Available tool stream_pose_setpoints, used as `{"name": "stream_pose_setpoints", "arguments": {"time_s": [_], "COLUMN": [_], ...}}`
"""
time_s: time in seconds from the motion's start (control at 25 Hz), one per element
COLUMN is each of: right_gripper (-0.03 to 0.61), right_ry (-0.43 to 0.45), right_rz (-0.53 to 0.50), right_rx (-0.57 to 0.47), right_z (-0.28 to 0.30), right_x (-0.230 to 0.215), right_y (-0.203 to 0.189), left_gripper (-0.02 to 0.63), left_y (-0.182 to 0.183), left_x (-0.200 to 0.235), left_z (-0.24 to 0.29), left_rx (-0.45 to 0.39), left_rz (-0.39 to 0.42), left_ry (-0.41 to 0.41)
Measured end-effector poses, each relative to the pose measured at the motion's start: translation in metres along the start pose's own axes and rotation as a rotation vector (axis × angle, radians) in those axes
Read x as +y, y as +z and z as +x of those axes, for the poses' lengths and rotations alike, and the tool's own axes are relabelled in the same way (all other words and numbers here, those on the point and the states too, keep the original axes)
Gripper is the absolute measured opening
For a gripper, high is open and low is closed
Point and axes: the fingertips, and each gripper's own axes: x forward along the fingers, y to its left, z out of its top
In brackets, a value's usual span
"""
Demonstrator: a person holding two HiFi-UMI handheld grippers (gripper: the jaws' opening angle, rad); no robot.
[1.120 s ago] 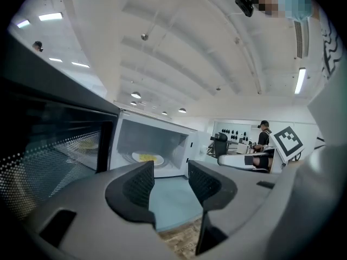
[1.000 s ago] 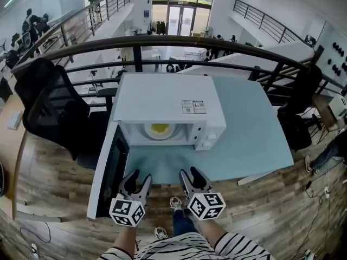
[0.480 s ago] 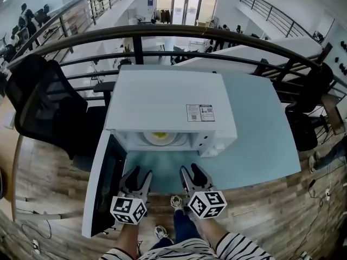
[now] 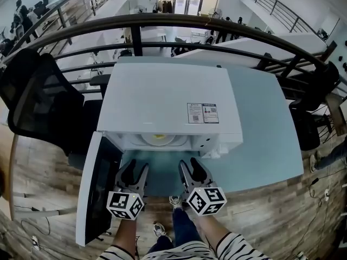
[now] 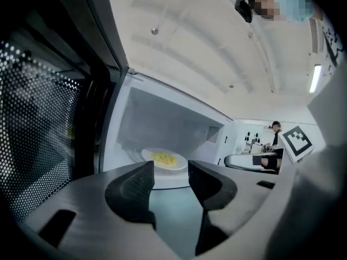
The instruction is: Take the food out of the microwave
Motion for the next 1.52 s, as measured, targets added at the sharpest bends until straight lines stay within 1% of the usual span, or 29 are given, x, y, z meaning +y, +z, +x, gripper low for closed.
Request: {"name": "stream_pose_setpoints", "arguments": {"time_s": [0.36, 0.64, 0.96, 1.28, 1.4, 1.52], "right_gripper": [0.193, 0.193, 0.193, 0.193, 0.193, 0.193], "right_ry": [-0.006, 0.002, -0.014, -0.045, -0.054, -0.058], "right_rz": [0.007, 0.015, 0.026, 0.033, 0.030, 0.028], "right_rx": [-0.003, 0.007, 0.016, 0.027, 0.030, 0.037], "right_z": [0.036, 0.068, 0.096, 0.113, 0.116, 0.118], "right_x": [-0.006, -0.001, -0.002, -0.010, -0.011, -0.011], "right_y": [-0.002, -0.006, -0.009, -0.010, -0.010, -0.010], "left_gripper": [0.176, 0.176, 0.176, 0.176, 0.176, 0.176], "left_y": [0.008, 0.014, 0.007, 0.005, 0.002, 0.000], "left_x": [0.024, 0.041, 0.051, 0.060, 0.057, 0.056], "left_z": [0.031, 0.055, 0.084, 0.099, 0.102, 0.105], "left_rx": [-0.028, -0.030, 0.018, 0.053, 0.088, 0.113], "left_rz": [-0.025, -0.037, -0.053, -0.075, -0.064, -0.090], "left_ry": [0.030, 0.040, 0.031, 0.037, 0.041, 0.042]}}
